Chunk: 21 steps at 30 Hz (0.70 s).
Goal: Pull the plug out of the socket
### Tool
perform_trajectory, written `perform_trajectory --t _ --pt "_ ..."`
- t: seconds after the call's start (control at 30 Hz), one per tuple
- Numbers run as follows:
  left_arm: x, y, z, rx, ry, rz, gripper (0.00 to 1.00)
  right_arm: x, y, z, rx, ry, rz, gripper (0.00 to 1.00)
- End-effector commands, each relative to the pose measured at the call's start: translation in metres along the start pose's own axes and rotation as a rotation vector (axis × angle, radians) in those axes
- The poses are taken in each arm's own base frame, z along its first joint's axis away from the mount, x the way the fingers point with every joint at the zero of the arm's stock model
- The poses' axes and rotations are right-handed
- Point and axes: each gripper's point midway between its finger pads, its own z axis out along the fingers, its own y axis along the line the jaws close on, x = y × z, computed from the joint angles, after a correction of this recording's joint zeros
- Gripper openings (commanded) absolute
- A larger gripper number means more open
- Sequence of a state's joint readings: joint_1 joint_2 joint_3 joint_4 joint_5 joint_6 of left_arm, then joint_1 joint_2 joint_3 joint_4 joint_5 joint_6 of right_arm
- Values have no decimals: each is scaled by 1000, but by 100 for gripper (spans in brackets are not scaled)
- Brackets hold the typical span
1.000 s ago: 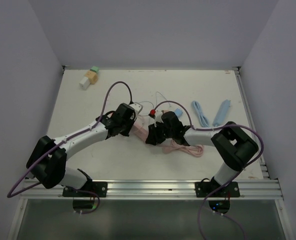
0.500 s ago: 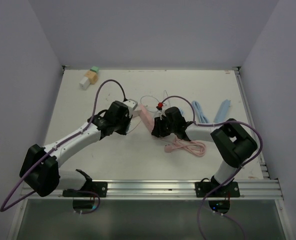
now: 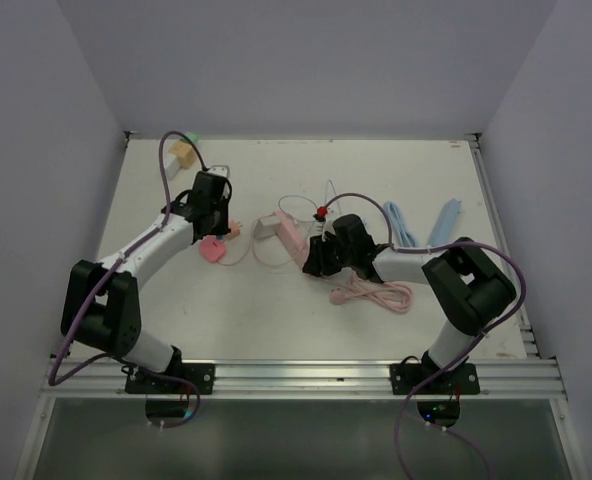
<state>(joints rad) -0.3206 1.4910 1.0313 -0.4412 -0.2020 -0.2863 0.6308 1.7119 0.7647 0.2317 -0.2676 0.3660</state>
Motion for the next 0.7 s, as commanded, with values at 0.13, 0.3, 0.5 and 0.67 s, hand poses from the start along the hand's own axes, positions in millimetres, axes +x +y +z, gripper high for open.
perform_trajectory --t 0.13,0.3,0.5,0.67 --pt "-23 -11 20 36 -35 -89 35 20 15 -8 -95 59 -6 0" --pt "-26 -14 7 74 -57 -59 69 16 25 -10 -149 40 -13 0" --pt "-22 -9 -11 87 -63 3 85 16 31 -12 -178 31 -30 0" --pt "-14 -32 -27 260 -83 125 87 13 40 -16 -219 7 -50 0"
